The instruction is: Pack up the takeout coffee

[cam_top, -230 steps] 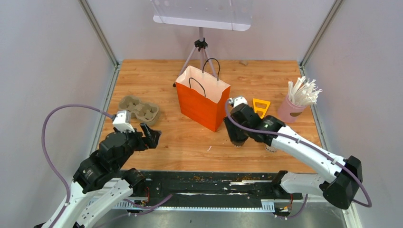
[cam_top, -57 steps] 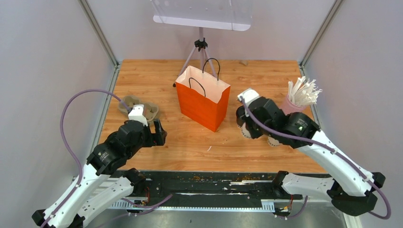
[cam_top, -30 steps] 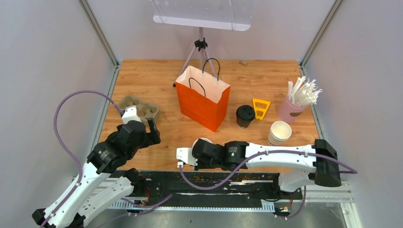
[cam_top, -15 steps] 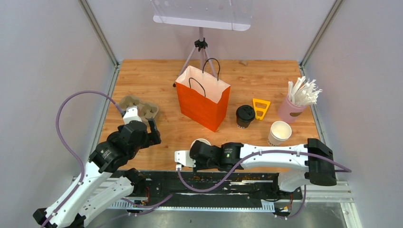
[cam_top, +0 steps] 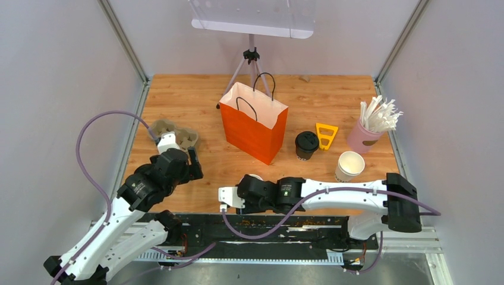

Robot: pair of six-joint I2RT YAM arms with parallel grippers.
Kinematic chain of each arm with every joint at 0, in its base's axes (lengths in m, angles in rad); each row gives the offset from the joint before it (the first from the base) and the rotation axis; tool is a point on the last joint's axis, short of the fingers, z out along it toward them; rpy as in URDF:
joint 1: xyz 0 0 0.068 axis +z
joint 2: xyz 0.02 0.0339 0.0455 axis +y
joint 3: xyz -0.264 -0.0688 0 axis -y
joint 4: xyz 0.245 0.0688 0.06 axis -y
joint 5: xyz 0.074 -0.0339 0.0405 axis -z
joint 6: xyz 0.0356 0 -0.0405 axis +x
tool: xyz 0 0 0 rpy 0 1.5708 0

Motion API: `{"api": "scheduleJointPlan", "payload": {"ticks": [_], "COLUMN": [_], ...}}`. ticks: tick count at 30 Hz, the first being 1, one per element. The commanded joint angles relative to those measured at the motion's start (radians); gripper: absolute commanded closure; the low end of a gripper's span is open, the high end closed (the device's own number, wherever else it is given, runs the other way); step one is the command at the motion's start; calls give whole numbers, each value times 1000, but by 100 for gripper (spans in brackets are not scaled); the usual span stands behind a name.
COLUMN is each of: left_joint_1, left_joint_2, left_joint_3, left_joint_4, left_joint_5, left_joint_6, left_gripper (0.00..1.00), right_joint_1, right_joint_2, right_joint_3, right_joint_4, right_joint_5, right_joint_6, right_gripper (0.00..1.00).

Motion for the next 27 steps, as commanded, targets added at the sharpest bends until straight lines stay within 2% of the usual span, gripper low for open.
{"api": "scheduleJointPlan", "payload": {"ticks": [1,6,11,15,18,23,27], "left_joint_1": [27,144,430,627,753,846,884], "left_joint_2": [31,79,131,180,212,291,311], "left_joint_3": [24,59,63,81,92,124,112], "left_joint_4": [6,-3,33,16,-17,-83,-76], "left_joint_5": [-51,-49,137,180,136,-23,-106], "left_joint_6": [-12,18,59,36,-30,-89,-89], "left_gripper": [0,0,0,0,0,1,16], "right_joint_1": [1,0,0,0,1,0,1], "right_joint_2": [-96,-222,-327,-412,-460,-495,-507], "right_joint_3": [81,86,62,23,10,40,47], "right_joint_4": [-17,15,68,118,130,68,41], "right_joint_5": [-8,-25,31,42,58,55,61], "right_joint_6": [52,99,149,174,199,215,227], "right_gripper": [55,32,11,8,7,7,7]}}
